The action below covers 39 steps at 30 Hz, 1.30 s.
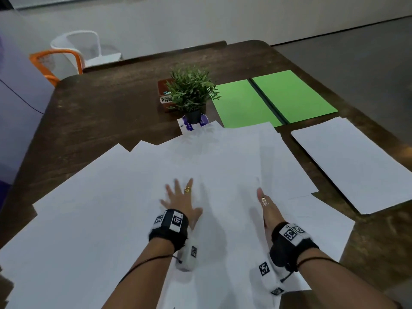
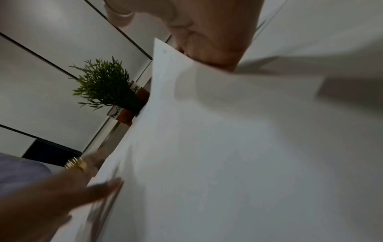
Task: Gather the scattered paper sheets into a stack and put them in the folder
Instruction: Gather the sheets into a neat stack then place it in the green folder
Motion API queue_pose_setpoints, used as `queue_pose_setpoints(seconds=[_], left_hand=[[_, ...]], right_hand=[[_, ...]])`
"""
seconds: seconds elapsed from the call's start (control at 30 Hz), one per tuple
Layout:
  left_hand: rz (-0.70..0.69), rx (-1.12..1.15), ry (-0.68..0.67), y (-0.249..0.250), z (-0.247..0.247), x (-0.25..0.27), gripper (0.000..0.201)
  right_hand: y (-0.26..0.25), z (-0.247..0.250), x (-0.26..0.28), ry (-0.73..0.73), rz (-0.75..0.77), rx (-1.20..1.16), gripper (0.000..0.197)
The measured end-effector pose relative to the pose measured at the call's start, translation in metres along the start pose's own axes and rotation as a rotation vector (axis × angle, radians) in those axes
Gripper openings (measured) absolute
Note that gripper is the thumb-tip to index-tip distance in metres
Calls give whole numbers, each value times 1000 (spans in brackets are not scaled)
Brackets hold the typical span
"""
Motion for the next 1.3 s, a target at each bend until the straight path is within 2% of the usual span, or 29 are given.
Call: queue_pose_setpoints(seconds=[0.07, 0.17, 0.23, 0.33, 0.4, 0.47, 0.53, 0.6, 0.77, 0.9, 0.97, 1.03, 1.1, 1.17, 1.23, 1.27, 1.3], left_hand=[[126, -44, -42, -23, -12, 3, 107], [111, -9, -20, -27, -20, 8, 114], [100, 52, 32, -28, -15, 8, 110], [109, 274, 149, -44, 2, 12, 101], [142, 391, 208, -61, 9, 19, 108], [100, 598, 221, -65, 14, 30, 113], [-34, 831, 217, -53, 20, 45, 84], [-150, 969, 235, -37, 31, 63, 59], [-352, 1219, 410, -8, 75, 97, 44], [-482, 1194, 588, -2, 118, 124, 41], [-547, 1179, 573, -4, 128, 130, 39], [-539, 1123, 545, -7, 130, 133, 34], [-444, 1048, 498, -11, 129, 124, 28], [-319, 983, 485, -18, 126, 108, 40], [-253, 951, 426, -26, 121, 93, 26], [-161, 825, 382, -33, 116, 91, 14], [-58, 625, 346, -39, 112, 105, 20]], right_hand=[[1, -4, -4, 34, 43, 173, 62], [7, -15, -12, 65, 97, 316, 53], [2, -21, -11, 61, 143, 343, 47], [-19, -16, -1, 49, 228, 299, 40], [-33, -7, 6, 25, 276, 240, 37], [-46, 2, 13, 4, 321, 180, 37], [-59, 6, 20, -11, 357, 120, 41], [-72, 3, 29, -43, 391, 81, 41], [-115, -10, 52, -107, 490, 36, 29], [-158, -9, 67, -78, 631, 106, 18], [-171, -12, 73, -143, 673, 121, 17], [-171, -19, 75, -249, 656, 127, 24], [-162, -23, 69, -244, 632, 195, 31], [-156, -23, 63, -129, 629, 275, 25], [-159, -21, 62, -19, 656, 329, 14], [-166, -22, 65, 14, 671, 336, 11], [-174, -23, 69, 12, 690, 325, 8]])
Point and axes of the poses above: each hand's wrist, its own x-axis away from the middle knuckle, its own z-axis out of the back of the hand, y = z × x, the point moved 6 cm from there along -x, towards the middle knuckle, and after that the axes turned 7 degrees about -y, right-handed, at the moved point
